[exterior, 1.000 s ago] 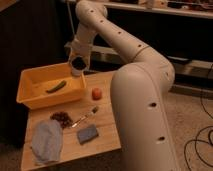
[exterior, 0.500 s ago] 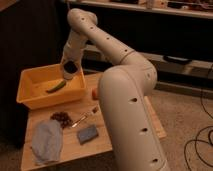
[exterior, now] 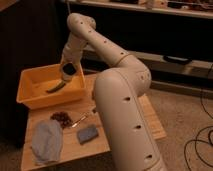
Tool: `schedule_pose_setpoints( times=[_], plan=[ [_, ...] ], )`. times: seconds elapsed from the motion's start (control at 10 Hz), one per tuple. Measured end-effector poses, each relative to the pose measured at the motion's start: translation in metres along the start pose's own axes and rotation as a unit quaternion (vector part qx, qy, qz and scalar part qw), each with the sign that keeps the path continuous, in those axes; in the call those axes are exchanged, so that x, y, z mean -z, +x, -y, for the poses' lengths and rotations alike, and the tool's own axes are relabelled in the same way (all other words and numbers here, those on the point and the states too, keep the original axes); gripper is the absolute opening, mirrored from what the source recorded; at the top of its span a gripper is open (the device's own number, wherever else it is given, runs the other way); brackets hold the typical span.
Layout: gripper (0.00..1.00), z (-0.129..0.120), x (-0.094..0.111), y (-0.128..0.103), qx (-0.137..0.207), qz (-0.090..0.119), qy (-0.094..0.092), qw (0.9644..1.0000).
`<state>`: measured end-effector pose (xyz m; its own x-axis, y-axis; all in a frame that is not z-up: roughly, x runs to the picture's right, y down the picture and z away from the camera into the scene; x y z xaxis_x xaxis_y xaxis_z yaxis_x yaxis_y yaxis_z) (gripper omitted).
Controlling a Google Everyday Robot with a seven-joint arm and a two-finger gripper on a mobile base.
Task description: Stack cups into tray
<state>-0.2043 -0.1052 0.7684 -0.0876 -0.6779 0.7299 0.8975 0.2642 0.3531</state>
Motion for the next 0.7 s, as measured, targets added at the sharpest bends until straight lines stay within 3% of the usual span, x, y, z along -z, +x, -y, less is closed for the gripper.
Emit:
schedule_pose_setpoints(
  times=[0.4,0.7],
  plan=[
    [0.23,0.0013,-0.0007,-0.0001,0.001,0.000,0.000,1.0000],
    [0.51,0.0013,-0.0006,0.0000,0.001,0.000,0.000,1.0000]
  ],
)
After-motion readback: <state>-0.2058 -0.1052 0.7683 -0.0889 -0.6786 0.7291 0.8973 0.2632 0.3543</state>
